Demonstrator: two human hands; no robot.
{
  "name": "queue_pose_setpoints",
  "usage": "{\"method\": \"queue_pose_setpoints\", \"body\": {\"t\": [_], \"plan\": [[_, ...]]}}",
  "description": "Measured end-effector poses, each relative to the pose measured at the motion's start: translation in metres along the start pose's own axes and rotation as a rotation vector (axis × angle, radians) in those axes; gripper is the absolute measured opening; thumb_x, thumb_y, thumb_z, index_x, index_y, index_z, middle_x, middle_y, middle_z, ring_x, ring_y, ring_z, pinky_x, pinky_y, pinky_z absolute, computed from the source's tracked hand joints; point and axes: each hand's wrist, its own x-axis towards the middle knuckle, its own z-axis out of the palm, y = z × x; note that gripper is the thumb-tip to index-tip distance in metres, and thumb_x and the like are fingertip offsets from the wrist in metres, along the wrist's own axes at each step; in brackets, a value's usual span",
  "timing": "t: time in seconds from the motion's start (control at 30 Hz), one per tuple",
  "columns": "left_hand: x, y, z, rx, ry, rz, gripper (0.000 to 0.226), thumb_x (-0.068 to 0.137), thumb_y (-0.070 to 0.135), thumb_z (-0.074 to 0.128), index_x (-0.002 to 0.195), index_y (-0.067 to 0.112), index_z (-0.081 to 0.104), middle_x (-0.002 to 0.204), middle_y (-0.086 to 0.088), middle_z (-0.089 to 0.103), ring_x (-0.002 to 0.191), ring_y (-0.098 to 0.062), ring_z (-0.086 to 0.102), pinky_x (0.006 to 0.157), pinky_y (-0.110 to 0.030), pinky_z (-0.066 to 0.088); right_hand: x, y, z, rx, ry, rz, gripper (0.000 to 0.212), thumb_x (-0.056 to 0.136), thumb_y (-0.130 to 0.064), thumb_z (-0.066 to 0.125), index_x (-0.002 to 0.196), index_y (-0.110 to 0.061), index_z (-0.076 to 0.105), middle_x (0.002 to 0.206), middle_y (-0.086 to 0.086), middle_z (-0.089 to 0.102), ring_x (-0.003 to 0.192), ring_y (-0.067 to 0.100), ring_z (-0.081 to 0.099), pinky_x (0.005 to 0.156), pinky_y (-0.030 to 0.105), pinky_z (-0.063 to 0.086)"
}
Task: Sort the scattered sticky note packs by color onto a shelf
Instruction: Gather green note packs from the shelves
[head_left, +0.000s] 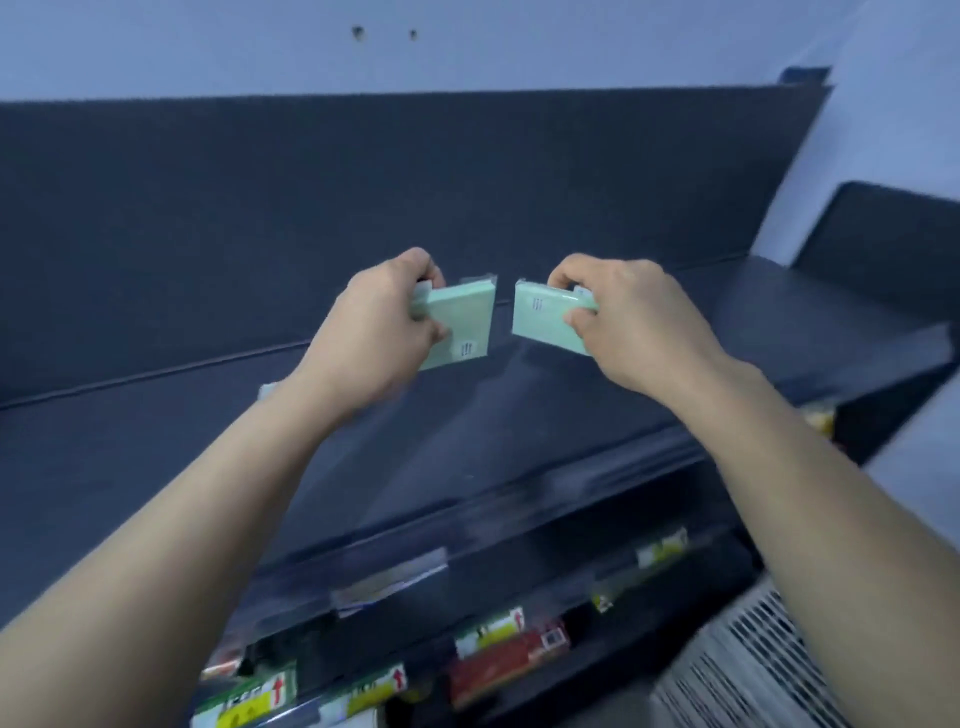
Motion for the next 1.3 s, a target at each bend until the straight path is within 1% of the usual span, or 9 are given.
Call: {"method": "queue_pose_setpoints", "body": {"t": [0.17,0.4,0.5,0.67,0.87,0.97,1.07,1.2,1.3], "plan": [[-0.019,0.131,0.084,-0.116,-0.168,0.255,0.015,0.081,0.008,0.063,0.088,0.016,0.052,0.073,0.009,0.052,0.064,-0.006,0.046,0.05,-0.026,0.036,-0.097,0.11,-0.075,-0.115,0.093,0.254,0.026,0.093,-0.01,0.052,0.113,-0.025,0.057,0.101,0.008,0.062,0.091,0.031,0.056,0.072,0.039,0.05],[-0.081,0.302,0.191,-0.286,-0.382,0.616,0.015,0.079,0.007,0.063,0.087,0.016,0.053,0.081,0.0,0.058,0.074,-0.022,0.051,0.06,-0.029,0.036,-0.256,0.217,-0.173,-0.247,0.152,0.666,0.03,0.092,-0.01,0.048,0.116,-0.025,0.058,0.094,0.009,0.059,0.083,0.031,0.053,0.071,0.036,0.047],[-0.113,0.37,0.231,-0.362,-0.488,0.768,0.018,0.078,0.004,0.061,0.085,0.017,0.052,0.074,0.006,0.052,0.07,-0.021,0.048,0.06,-0.029,0.034,-0.327,0.243,-0.209,-0.296,0.208,0.866,0.034,0.093,-0.012,0.048,0.121,-0.028,0.057,0.11,0.013,0.063,0.096,0.036,0.057,0.081,0.038,0.05],[-0.178,0.476,0.284,-0.476,-0.678,0.989,0.018,0.078,0.002,0.056,0.089,0.017,0.053,0.076,0.009,0.051,0.068,-0.01,0.047,0.057,-0.023,0.035,-0.44,0.266,-0.259,-0.425,0.287,1.185,0.033,0.091,-0.011,0.049,0.118,-0.029,0.059,0.107,0.014,0.064,0.096,0.036,0.058,0.082,0.04,0.051],[-0.265,0.584,0.33,-0.623,-0.911,1.202,0.02,0.077,0.004,0.061,0.085,0.021,0.053,0.084,0.002,0.057,0.075,-0.021,0.049,0.059,-0.032,0.04,-0.551,0.279,-0.312,-0.597,0.355,1.513,0.039,0.087,-0.007,0.051,0.12,-0.026,0.06,0.104,0.016,0.065,0.095,0.036,0.059,0.078,0.039,0.051],[-0.294,0.627,0.353,-0.667,-0.99,1.263,0.021,0.078,0.007,0.063,0.084,0.023,0.051,0.09,0.002,0.057,0.074,-0.02,0.051,0.052,-0.029,0.042,-0.584,0.295,-0.331,-0.659,0.382,1.607,0.038,0.088,-0.006,0.049,0.12,-0.023,0.06,0.097,0.015,0.063,0.079,0.032,0.053,0.069,0.039,0.049],[-0.308,0.666,0.381,-0.678,-1.042,1.281,0.02,0.079,0.011,0.065,0.086,0.023,0.052,0.093,0.001,0.059,0.082,-0.022,0.051,0.062,-0.031,0.039,-0.607,0.321,-0.349,-0.695,0.382,1.666,0.037,0.089,-0.008,0.046,0.119,-0.024,0.059,0.097,0.015,0.061,0.071,0.033,0.052,0.066,0.043,0.052],[-0.326,0.714,0.415,-0.669,-1.122,1.296,0.021,0.079,0.019,0.069,0.088,0.023,0.05,0.095,-0.001,0.059,0.077,-0.022,0.051,0.063,-0.032,0.039,-0.636,0.353,-0.371,-0.763,0.41,1.716,0.036,0.091,-0.009,0.046,0.121,-0.024,0.058,0.1,0.015,0.061,0.083,0.037,0.058,0.069,0.039,0.05],[-0.35,0.746,0.432,-0.664,-1.21,1.307,0.023,0.08,0.023,0.07,0.091,0.021,0.049,0.096,-0.001,0.057,0.064,-0.017,0.05,0.055,-0.03,0.038,-0.664,0.366,-0.384,-0.798,0.406,1.782,0.037,0.09,-0.008,0.048,0.122,-0.023,0.058,0.102,0.015,0.062,0.087,0.036,0.056,0.071,0.038,0.049]]}}
